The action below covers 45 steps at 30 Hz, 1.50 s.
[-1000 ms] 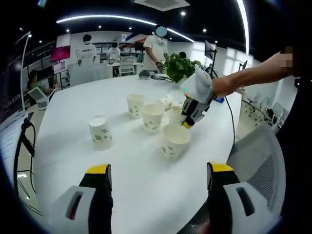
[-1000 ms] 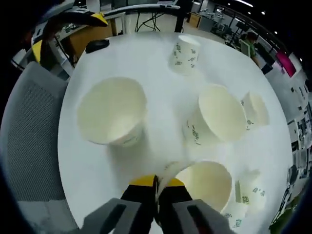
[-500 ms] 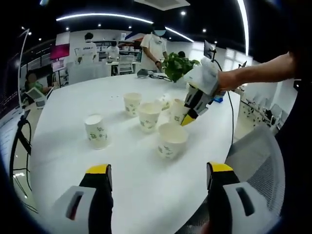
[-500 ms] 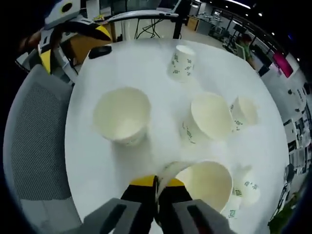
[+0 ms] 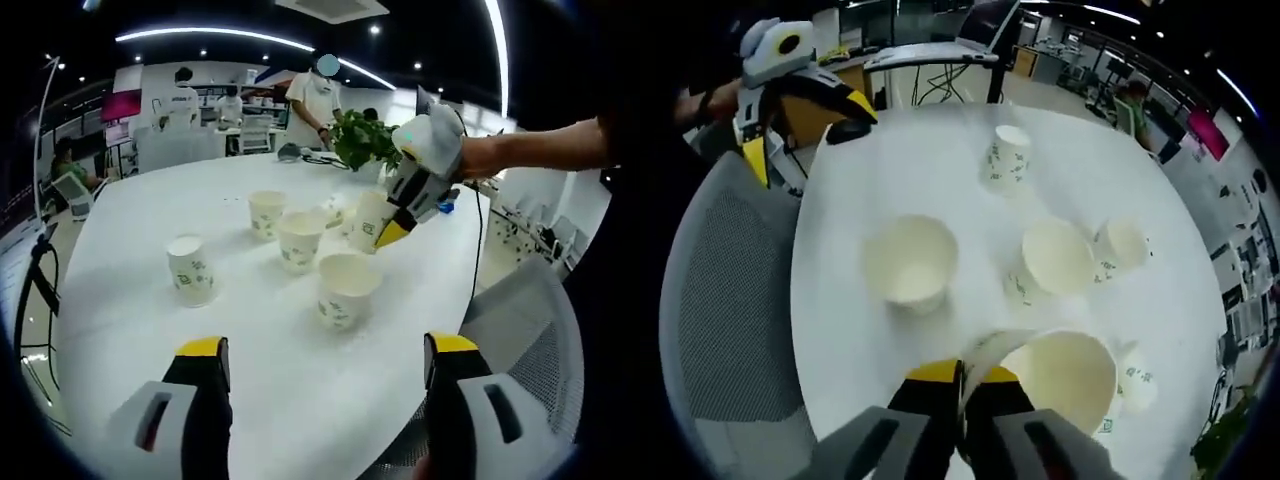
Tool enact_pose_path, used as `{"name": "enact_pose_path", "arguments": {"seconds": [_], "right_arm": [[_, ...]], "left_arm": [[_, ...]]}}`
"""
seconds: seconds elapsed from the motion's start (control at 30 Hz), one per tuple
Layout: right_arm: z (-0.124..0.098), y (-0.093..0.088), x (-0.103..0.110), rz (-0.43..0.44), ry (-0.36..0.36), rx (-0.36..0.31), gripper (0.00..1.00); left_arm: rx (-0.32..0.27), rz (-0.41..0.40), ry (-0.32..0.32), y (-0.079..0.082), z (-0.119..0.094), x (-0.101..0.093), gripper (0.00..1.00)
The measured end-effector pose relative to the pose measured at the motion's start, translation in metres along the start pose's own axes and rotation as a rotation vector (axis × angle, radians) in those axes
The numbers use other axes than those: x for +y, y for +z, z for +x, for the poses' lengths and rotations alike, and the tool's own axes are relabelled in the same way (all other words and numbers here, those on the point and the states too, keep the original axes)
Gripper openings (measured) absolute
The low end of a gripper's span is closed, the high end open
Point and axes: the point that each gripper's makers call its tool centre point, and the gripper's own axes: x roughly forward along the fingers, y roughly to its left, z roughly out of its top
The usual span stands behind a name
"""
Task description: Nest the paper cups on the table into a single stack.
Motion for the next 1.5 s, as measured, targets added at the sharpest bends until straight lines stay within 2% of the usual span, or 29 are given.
{"name": "enact_pose_path", "arguments": {"seconds": [0.33,0.5,0.67,0.83,1.27,1.5], "right_arm": [[-0.021,0.018,0.021,-0.081,0.004,-0.002,0.00],[-0.026,0.033,0.028,-0.120,0.021,-0.021,0.00],[-0.029,0.056,0.039,-0.182,0.051,-0.039,0.00],[-0.020,0.068,0.044,-0.227,0.077,-0.036,0.00],[0.011,0.071,0.056,-0.311,0.144,0.021,0.00],[0.016,0.072,0.058,-0.323,0.153,0.036,0.00]], "left_arm": [[-0.007,-0.001,-0.001,0.001,0.000,-0.001,0.78],[-0.006,0.001,-0.005,0.001,0.001,-0.002,0.78],[-0.009,0.006,-0.010,0.003,0.002,-0.003,0.78],[-0.011,0.005,-0.010,0.004,0.002,-0.004,0.78],[-0.013,0.001,0.007,0.007,-0.005,-0.001,0.78],[-0.014,-0.005,0.010,0.006,-0.006,0.001,0.78]]}}
